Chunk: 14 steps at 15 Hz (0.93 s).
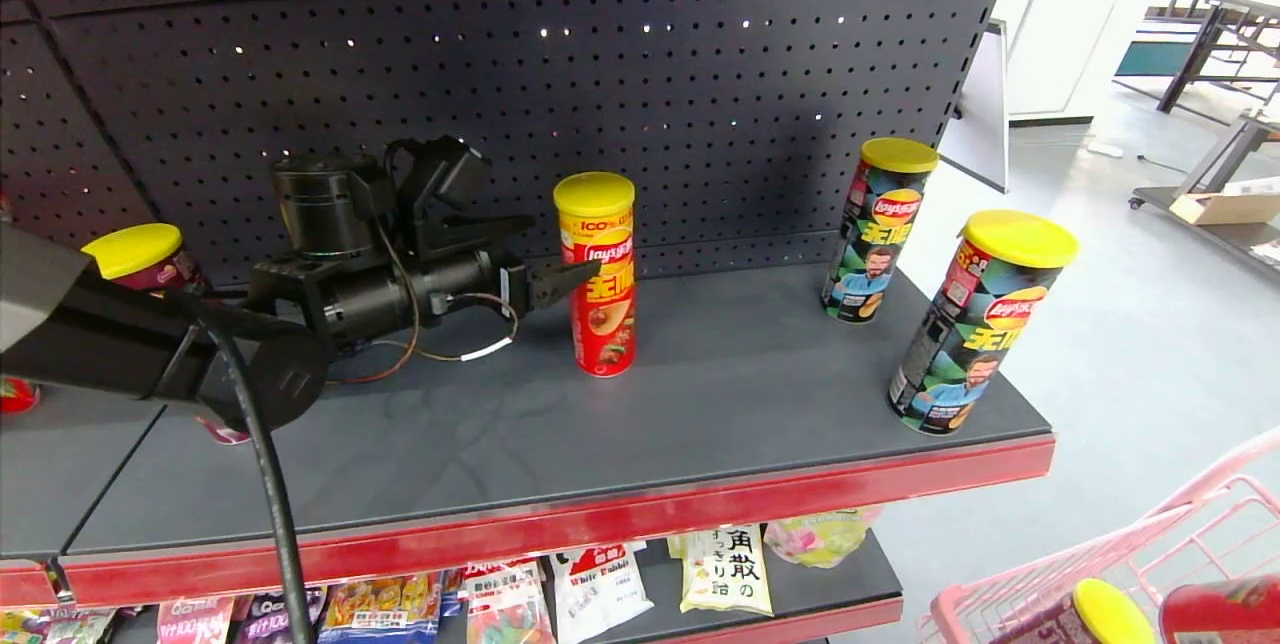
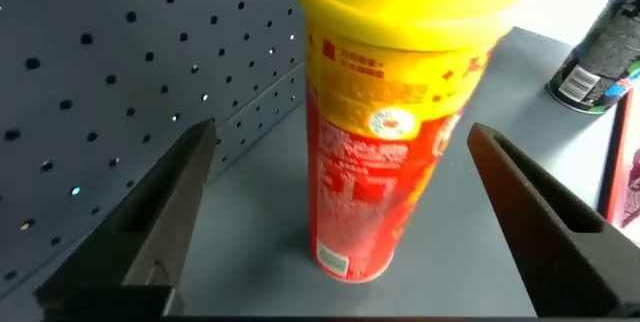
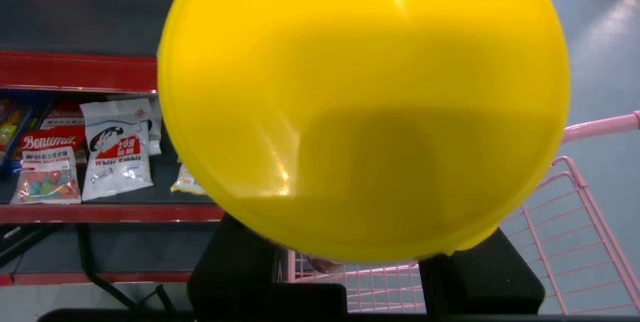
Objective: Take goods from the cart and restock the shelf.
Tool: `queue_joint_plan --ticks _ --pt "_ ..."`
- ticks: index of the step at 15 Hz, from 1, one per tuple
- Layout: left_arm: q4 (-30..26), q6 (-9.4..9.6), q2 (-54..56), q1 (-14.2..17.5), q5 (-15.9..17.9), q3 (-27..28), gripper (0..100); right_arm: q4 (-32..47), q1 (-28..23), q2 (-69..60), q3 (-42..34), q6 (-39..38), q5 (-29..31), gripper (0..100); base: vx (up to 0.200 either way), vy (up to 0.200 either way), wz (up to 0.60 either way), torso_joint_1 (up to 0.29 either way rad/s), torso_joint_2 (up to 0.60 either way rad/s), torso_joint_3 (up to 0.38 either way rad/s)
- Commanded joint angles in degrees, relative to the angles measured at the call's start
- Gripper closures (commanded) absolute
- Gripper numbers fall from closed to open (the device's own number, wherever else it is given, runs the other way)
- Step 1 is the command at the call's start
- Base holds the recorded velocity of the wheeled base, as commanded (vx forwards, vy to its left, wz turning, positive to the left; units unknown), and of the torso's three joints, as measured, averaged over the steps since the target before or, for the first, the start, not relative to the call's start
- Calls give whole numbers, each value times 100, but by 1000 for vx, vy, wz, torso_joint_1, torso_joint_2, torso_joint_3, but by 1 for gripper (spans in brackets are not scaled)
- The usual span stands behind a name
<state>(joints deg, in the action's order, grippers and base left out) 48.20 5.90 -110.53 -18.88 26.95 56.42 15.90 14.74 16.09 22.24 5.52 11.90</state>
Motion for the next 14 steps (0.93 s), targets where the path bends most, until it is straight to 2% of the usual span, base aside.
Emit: queue_joint_plan --ticks 1,7,11,14 --pt "5 -1 -153 -28 29 115 0 1 3 17 0 1 6 100 0 0 0 0 0 0" --pt "-13 -10 -557 -151 108 721 0 1 -6 17 0 1 6 100 0 0 0 0 0 0" --pt "-13 -19 -689 -247 275 757 0 10 -6 17 9 -7 6 100 0 0 0 0 0 0" --pt "5 -19 -742 -283 267 765 0 10 -15 17 9 -7 6 100 0 0 0 0 0 0"
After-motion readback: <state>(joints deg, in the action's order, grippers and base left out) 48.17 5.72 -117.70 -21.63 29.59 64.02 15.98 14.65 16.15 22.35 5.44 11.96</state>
